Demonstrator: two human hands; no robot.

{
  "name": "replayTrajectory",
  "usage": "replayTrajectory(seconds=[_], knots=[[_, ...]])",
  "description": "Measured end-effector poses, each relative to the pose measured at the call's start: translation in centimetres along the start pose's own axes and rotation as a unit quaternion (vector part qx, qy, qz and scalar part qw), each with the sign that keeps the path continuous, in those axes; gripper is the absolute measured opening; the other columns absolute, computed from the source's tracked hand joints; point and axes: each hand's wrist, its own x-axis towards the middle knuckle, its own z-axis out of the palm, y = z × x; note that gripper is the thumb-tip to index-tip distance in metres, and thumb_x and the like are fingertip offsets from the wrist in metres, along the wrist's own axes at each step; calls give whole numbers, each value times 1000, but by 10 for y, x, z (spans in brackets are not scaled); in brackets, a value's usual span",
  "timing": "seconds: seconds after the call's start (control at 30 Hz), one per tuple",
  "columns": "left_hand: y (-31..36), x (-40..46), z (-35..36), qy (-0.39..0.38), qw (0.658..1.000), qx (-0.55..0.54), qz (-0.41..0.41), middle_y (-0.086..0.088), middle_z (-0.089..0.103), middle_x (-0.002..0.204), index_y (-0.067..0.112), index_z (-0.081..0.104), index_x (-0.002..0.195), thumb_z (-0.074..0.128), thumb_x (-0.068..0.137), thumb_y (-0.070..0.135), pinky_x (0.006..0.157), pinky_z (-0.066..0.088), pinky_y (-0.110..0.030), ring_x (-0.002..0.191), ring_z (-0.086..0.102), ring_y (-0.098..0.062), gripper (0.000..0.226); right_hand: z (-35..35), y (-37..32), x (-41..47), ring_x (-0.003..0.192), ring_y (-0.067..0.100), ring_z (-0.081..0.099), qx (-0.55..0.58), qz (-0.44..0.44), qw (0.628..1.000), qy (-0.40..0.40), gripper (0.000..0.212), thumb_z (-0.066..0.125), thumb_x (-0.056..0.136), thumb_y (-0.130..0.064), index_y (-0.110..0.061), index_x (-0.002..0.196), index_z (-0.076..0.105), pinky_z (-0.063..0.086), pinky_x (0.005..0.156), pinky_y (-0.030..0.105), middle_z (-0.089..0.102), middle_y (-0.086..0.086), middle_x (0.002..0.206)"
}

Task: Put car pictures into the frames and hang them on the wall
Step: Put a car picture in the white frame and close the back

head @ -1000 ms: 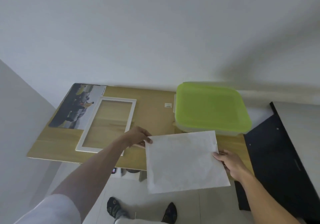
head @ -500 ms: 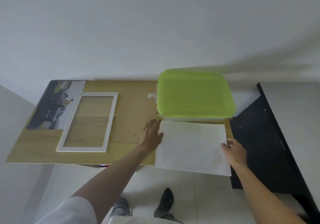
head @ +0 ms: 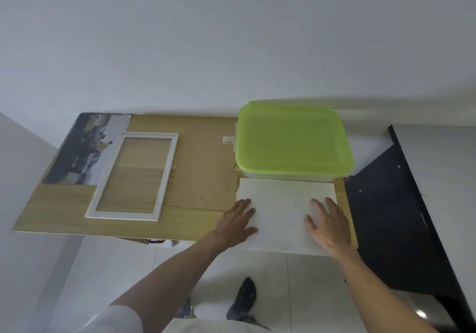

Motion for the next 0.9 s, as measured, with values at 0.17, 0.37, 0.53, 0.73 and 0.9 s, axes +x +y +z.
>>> replayTrajectory(seconds=[0.17, 0.37, 0.53, 0.73, 0.9], knots=[[0, 3, -5, -5, 1000, 5, 1, -6, 17, 161, 13, 38, 146, 52, 96, 47, 103, 41, -41, 148, 15, -22, 62, -2, -1, 4, 141, 31, 33, -6, -16, 1000, 12, 55, 48, 95, -48, -27, 145, 39, 36, 112, 45, 33, 12, 154], [-5, -1, -5, 53, 998, -14, 38, -12, 28, 157, 12, 44, 144, 57, 94, 43, 111, 34, -42, 143, 30, -29, 60, -4, -9, 1, 141, 32, 35, -12, -27, 999, 38, 58, 52, 95, -45, -21, 147, 41, 34, 113, 44, 37, 16, 153], [-23, -13, -6, 140, 989, -41, 35, -14, 50, 143, 8, 56, 133, 64, 89, 43, 105, 43, -42, 128, 50, -34, 57, -4, -37, 2, 130, 35, 50, 18, -91, 992, 86, 53, 60, 92, -41, -11, 136, 56, 42, 105, 47, 52, 17, 142], [-75, -36, -38, 158, 982, -69, -74, -6, 42, 149, 14, 44, 142, 54, 94, 47, 111, 33, -36, 137, 39, -25, 59, -13, -112, 12, 119, 32, 60, 65, -162, 982, 74, 48, 68, 87, -35, -8, 127, 63, 47, 98, 44, 62, 13, 129], [-139, -60, -68, 188, 965, -100, -152, -3, 46, 144, 14, 47, 139, 54, 94, 48, 102, 42, -37, 130, 46, -24, 56, -19, -191, 19, 115, 28, 61, 71, -236, 968, 55, 46, 65, 90, -35, -11, 130, 60, 48, 94, 39, 62, 7, 126]])
